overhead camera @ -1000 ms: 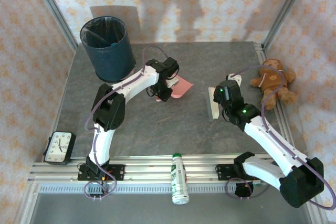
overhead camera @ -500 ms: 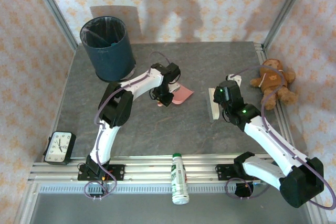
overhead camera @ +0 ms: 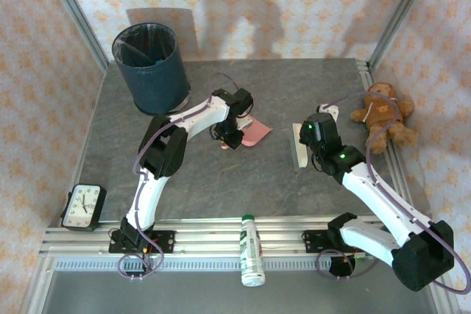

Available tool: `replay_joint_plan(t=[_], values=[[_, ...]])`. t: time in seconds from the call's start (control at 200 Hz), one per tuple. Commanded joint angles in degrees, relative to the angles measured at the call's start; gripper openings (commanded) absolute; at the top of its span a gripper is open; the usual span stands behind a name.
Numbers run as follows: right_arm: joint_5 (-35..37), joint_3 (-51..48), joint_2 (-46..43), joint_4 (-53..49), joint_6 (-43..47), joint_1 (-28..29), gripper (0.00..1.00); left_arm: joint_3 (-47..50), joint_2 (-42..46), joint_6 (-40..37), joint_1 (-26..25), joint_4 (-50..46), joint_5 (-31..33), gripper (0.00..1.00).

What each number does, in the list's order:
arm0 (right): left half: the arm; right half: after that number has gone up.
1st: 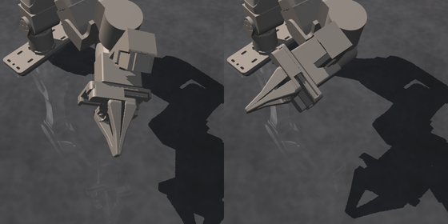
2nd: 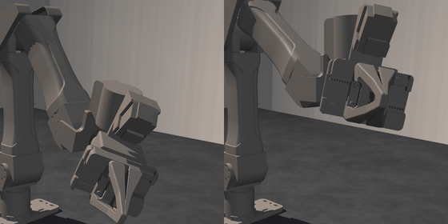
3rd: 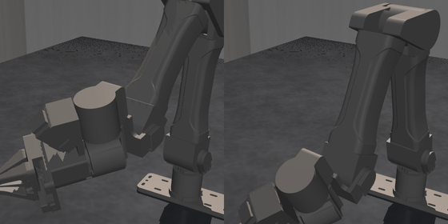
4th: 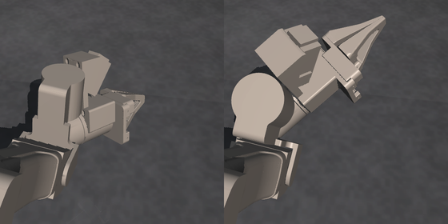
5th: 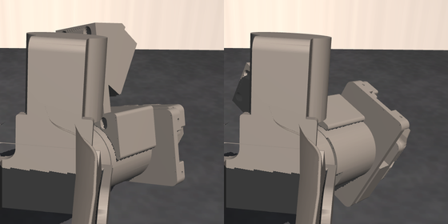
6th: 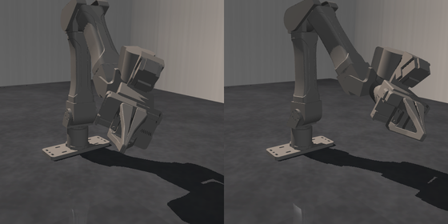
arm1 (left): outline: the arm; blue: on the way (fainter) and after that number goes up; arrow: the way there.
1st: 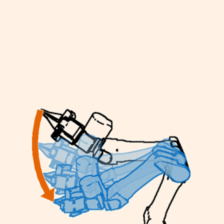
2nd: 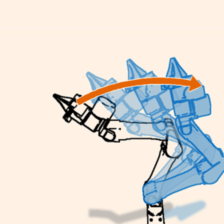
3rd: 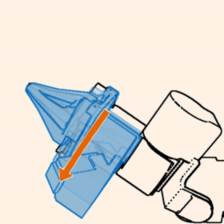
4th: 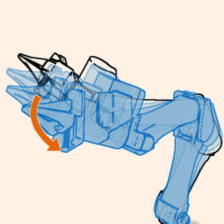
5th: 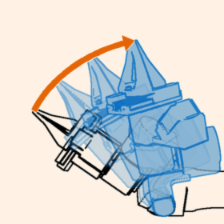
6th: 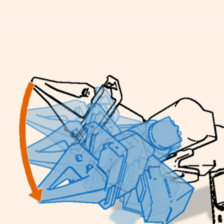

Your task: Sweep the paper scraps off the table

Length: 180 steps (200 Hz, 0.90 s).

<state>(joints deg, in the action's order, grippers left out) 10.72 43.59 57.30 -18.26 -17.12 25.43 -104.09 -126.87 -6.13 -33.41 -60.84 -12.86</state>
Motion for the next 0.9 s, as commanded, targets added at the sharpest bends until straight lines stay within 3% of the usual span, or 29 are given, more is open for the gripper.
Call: replay_joint_plan(t=[0.0,0.49,0.896], values=[[2.28,-0.43,-0.56,0.68,0.27,-0.37,0.00,-0.07,0.16,-1.35,-0.61,0.38,1.87,0.28],[3.33,-0.44,-0.53,0.60,0.85,-0.37,0.00,3.35,5.66,-2.15,-0.61,1.30,3.42,0.53],[5.86,2.71,2.17,2.45,6.69,-0.35,0.00,9.63,22.87,-0.38,-0.44,0.26,4.72,0.54]])
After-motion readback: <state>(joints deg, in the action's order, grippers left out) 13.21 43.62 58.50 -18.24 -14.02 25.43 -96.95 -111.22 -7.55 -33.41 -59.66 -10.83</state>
